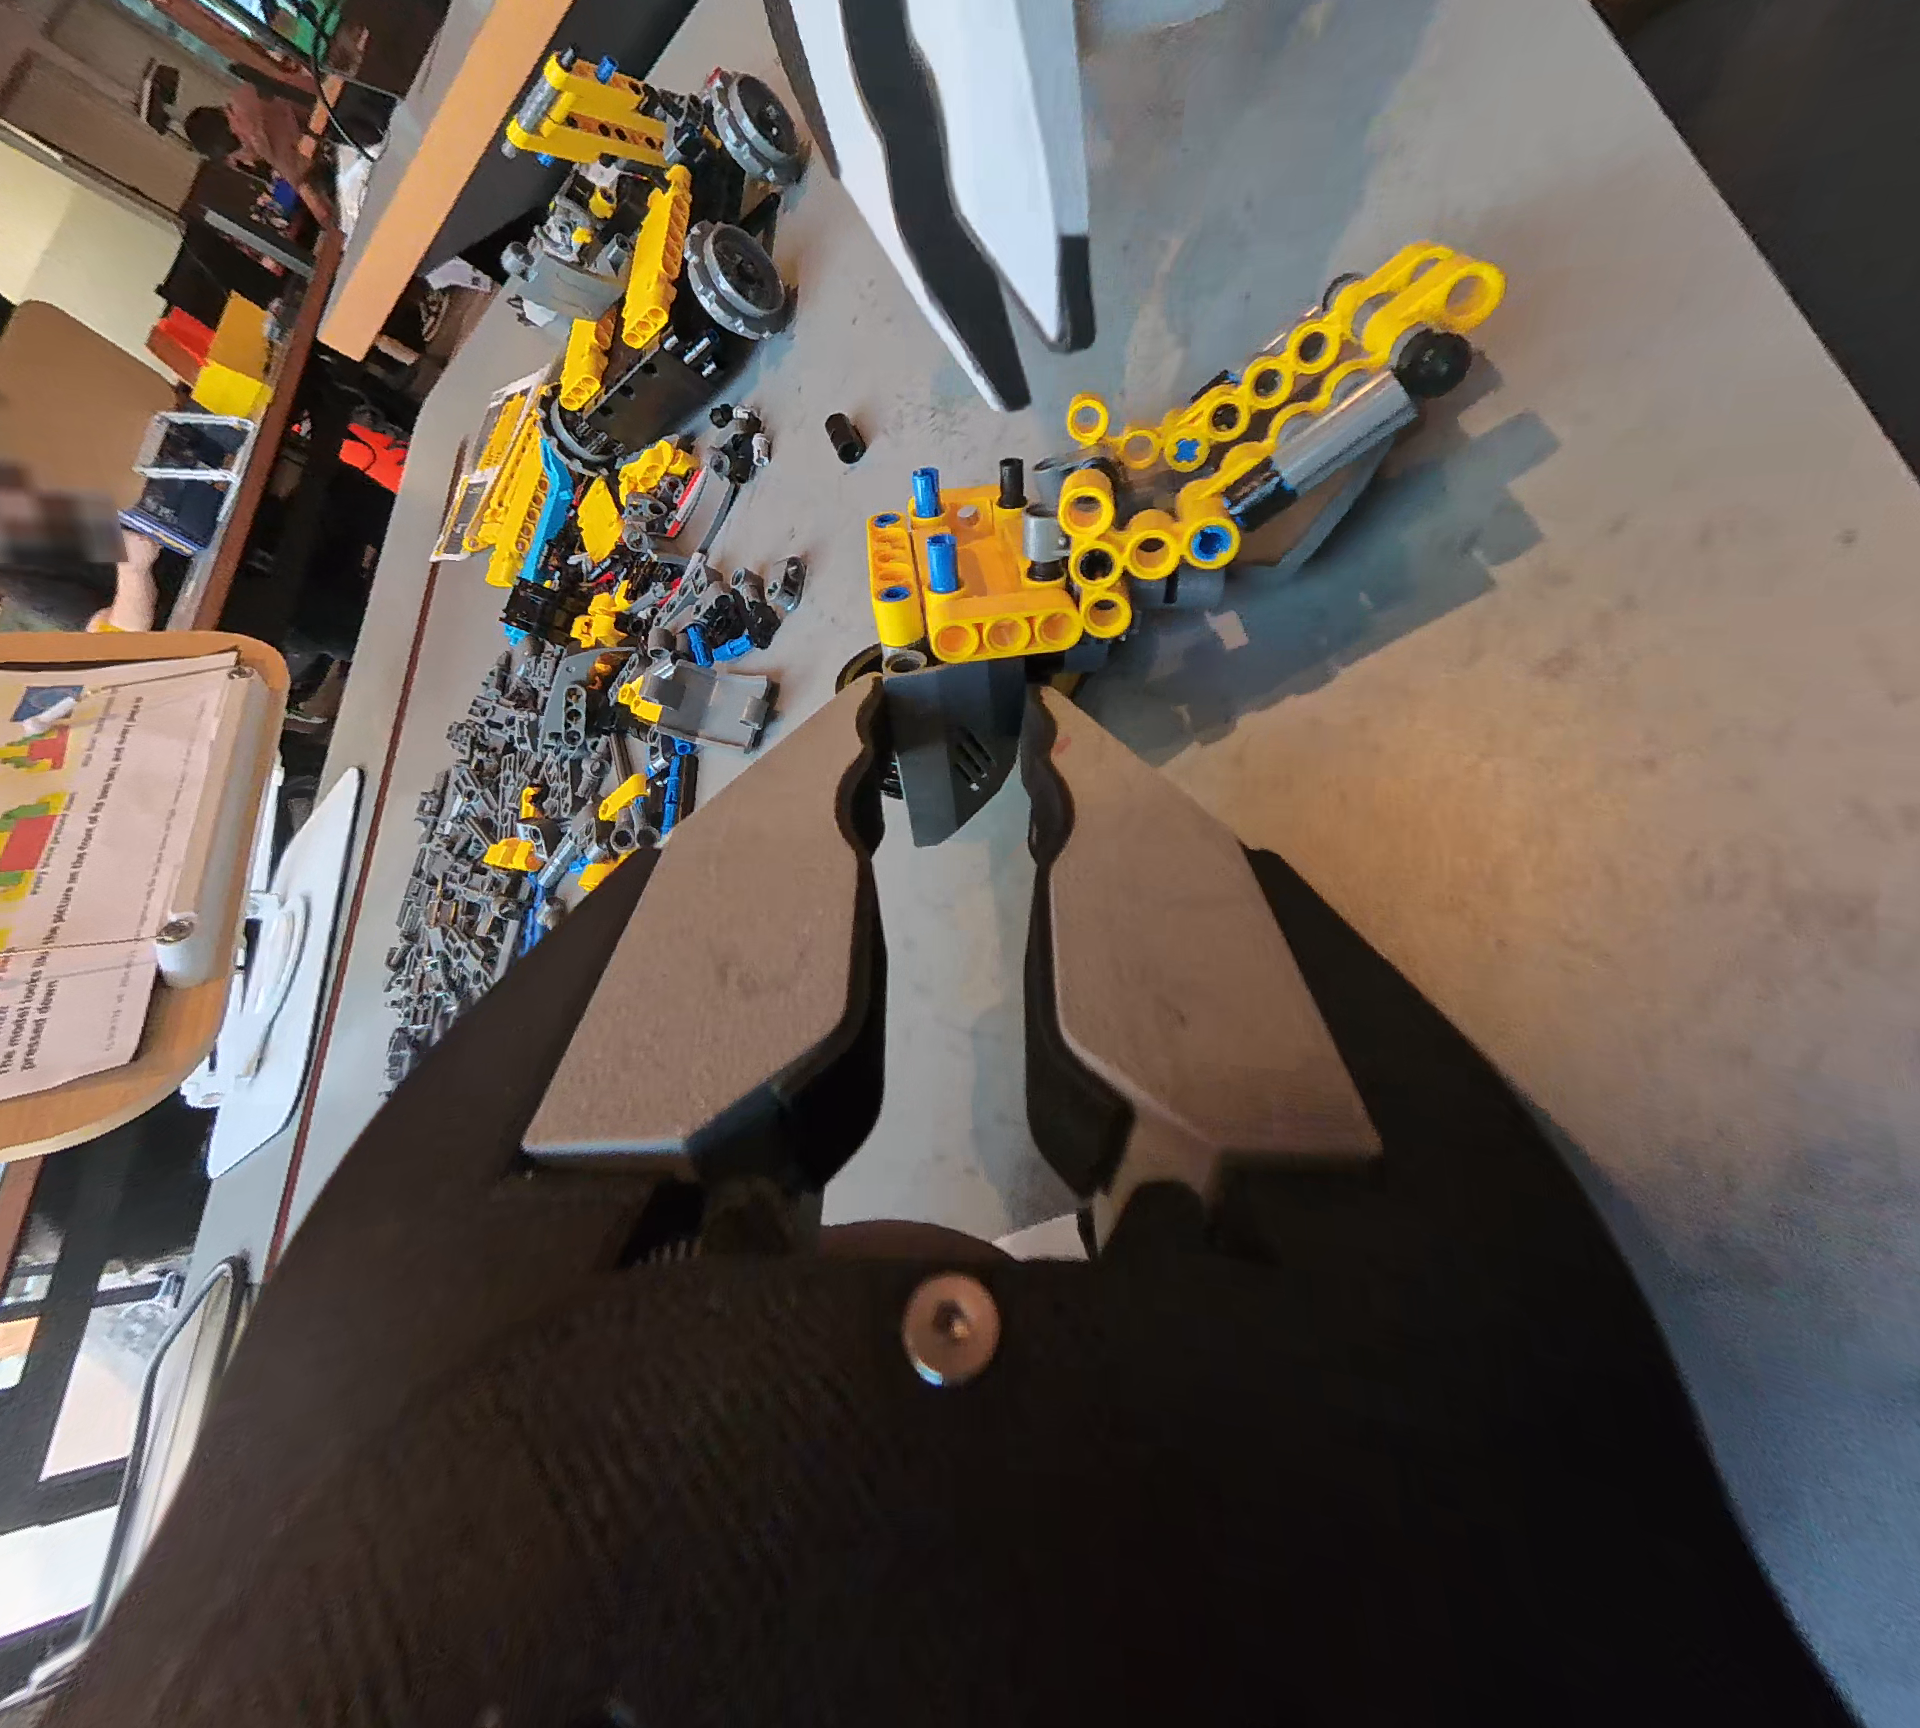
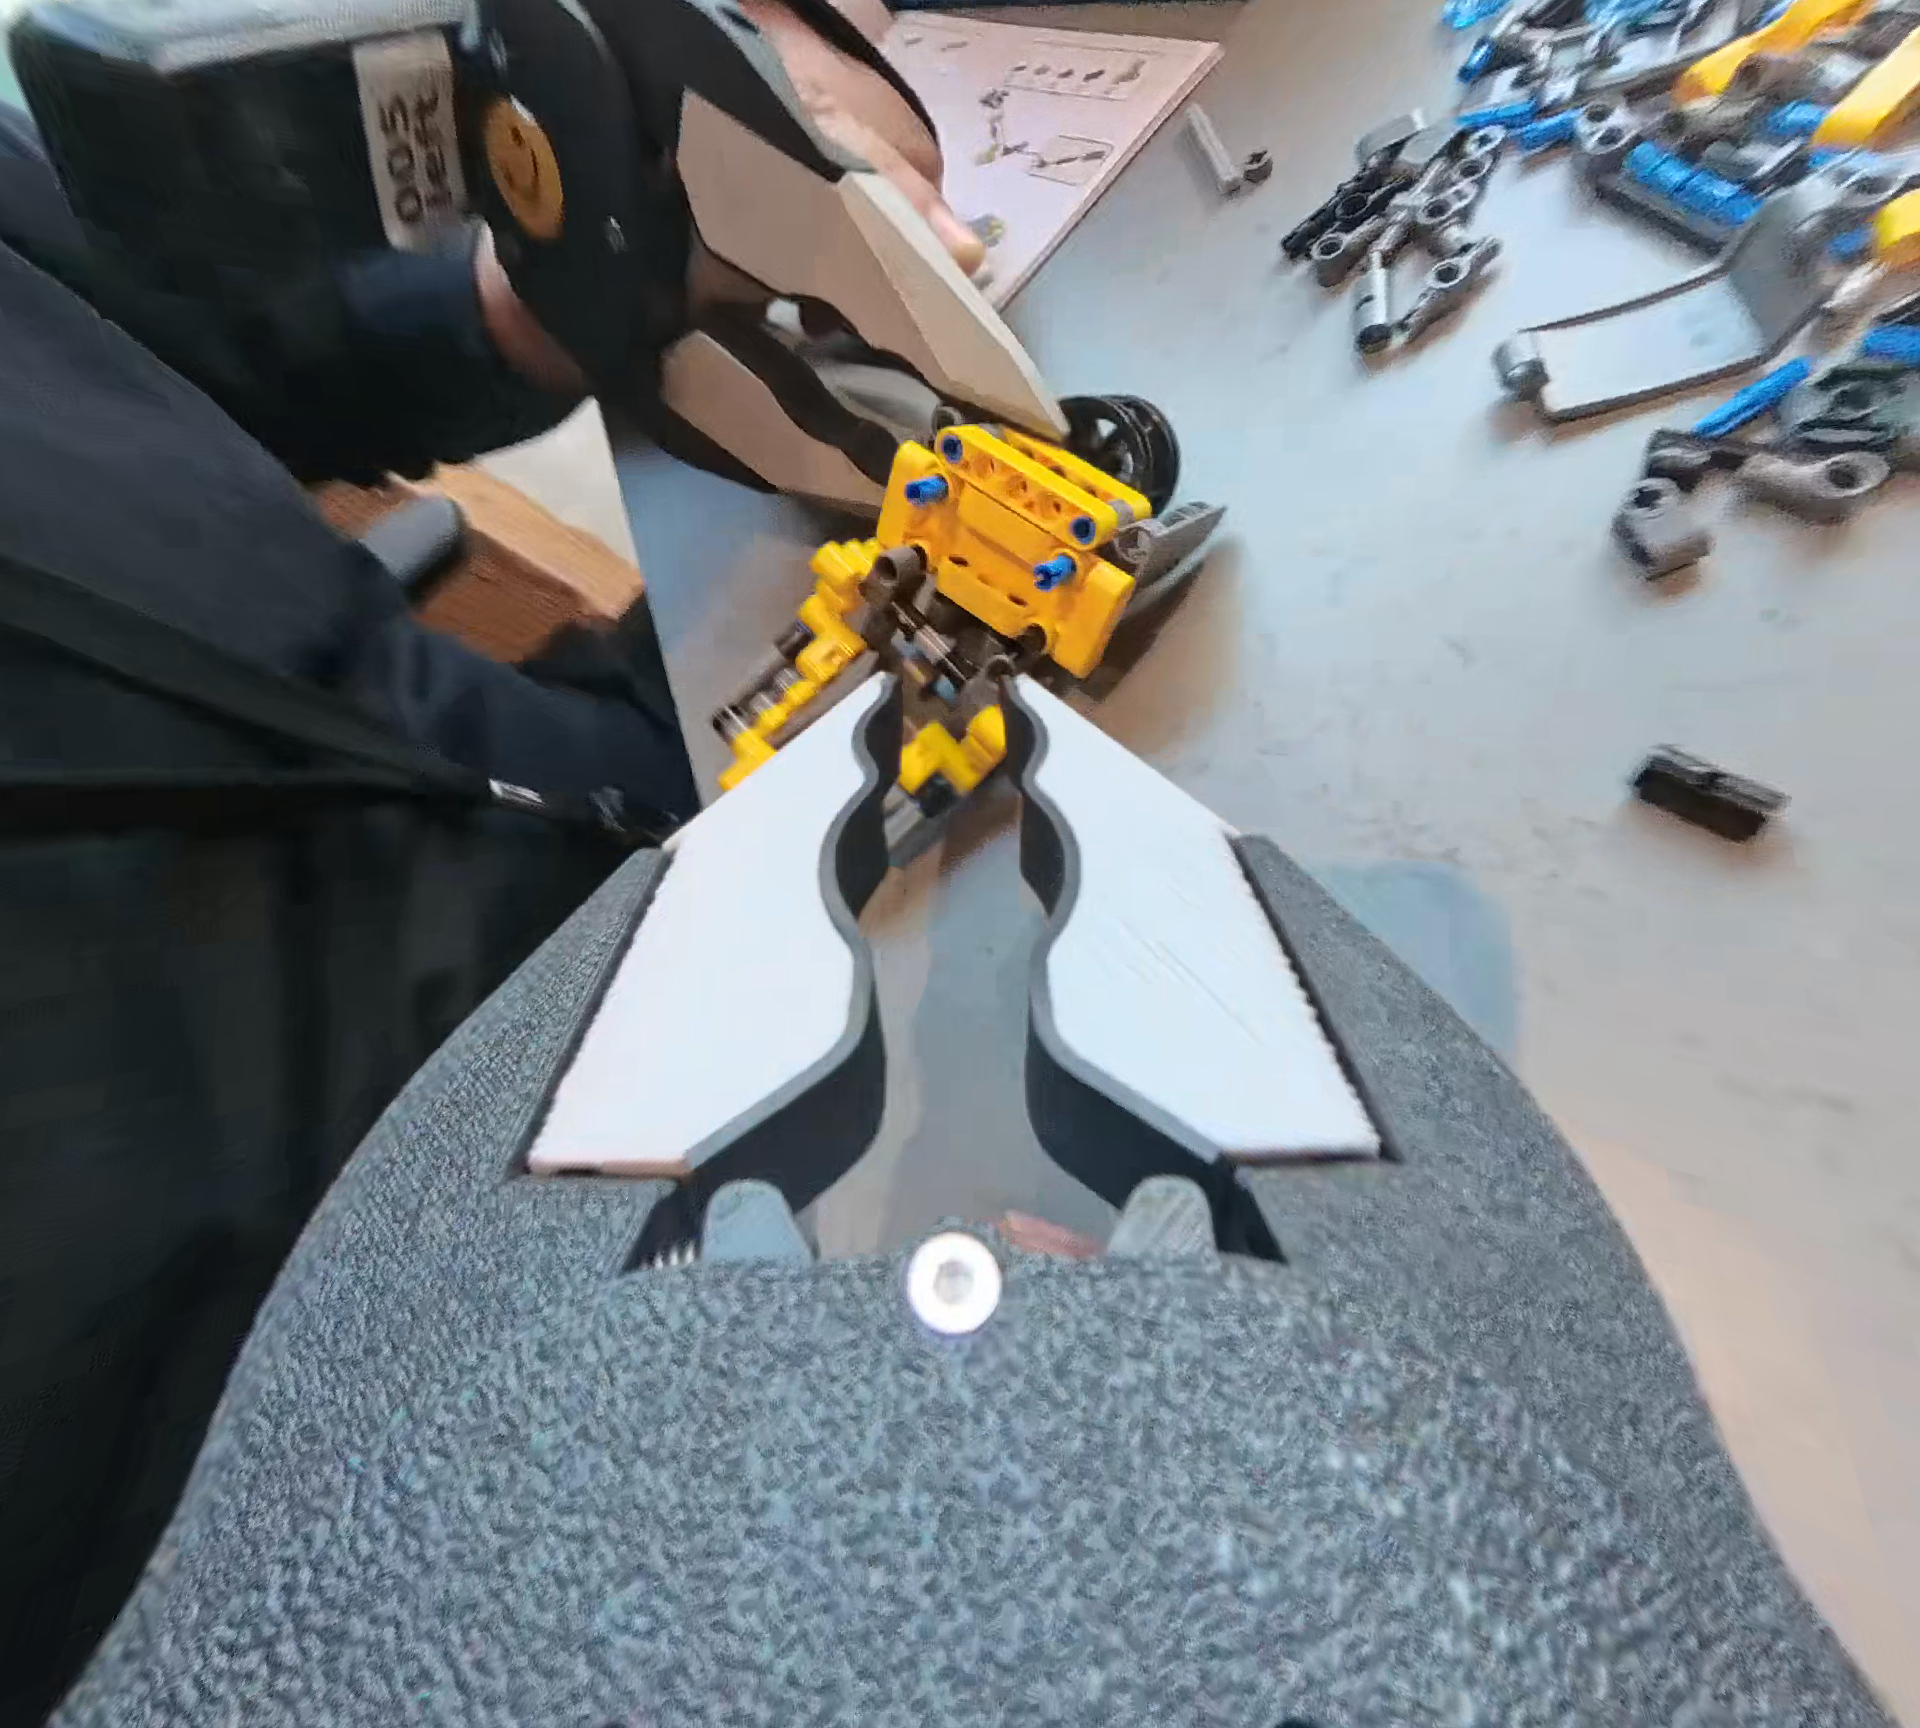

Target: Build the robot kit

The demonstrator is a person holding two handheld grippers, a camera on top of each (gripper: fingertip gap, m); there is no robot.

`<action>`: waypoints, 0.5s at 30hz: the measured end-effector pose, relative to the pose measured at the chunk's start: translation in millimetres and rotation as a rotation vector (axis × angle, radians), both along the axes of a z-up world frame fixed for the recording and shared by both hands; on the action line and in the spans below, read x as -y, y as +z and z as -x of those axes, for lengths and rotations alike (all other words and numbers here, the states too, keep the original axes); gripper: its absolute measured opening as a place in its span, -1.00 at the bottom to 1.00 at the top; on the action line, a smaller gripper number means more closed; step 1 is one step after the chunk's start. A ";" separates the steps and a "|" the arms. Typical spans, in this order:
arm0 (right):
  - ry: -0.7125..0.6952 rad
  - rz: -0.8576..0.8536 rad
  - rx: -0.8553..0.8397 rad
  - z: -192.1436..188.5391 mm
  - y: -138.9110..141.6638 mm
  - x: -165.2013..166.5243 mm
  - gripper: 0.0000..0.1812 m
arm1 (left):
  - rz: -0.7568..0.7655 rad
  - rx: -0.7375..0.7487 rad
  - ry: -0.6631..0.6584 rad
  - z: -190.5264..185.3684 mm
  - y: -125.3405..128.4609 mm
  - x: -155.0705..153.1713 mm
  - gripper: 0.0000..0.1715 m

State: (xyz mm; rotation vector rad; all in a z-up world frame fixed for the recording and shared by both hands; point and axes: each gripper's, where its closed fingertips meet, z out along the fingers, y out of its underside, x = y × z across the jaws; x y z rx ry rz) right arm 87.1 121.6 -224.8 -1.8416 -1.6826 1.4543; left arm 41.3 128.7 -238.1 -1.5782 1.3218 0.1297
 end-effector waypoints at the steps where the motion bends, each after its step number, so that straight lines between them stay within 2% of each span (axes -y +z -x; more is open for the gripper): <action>1: 0.001 0.032 0.018 1.6 -2.1 2.1 -0.82 | -0.004 -0.006 0.002 -0.4 0.0 0.1 -0.75; 4: -0.027 0.016 0.093 3.1 -17.5 -2.4 -0.83 | -0.015 -0.020 0.000 -0.6 0.1 0.7 -0.75; 11: -0.036 0.162 0.111 9.9 -19.2 3.4 -0.88 | -0.038 -0.062 0.023 0.6 0.3 0.9 -0.74; 15: -0.061 0.067 0.069 9.2 -17.5 0.7 -0.95 | -0.013 -0.040 0.039 3.0 0.1 0.5 -0.75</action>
